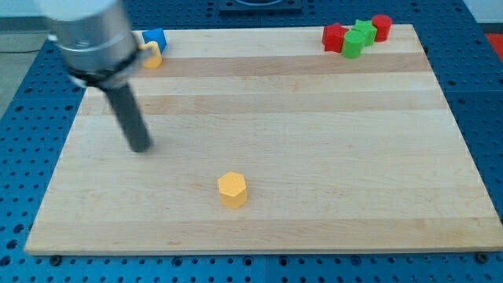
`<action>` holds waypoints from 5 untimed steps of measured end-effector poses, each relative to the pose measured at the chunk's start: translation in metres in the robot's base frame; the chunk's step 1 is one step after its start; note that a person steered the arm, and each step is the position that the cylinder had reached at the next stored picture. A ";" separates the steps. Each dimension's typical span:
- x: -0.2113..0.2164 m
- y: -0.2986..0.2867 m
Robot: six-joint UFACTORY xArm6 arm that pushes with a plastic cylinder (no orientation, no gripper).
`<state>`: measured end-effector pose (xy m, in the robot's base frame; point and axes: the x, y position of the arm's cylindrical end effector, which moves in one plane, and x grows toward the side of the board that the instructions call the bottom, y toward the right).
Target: Separate the blue cube from a group of blocks
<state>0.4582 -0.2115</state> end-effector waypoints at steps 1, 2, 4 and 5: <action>-0.054 -0.078; -0.078 -0.094; -0.171 -0.093; -0.218 -0.088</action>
<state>0.2398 -0.2999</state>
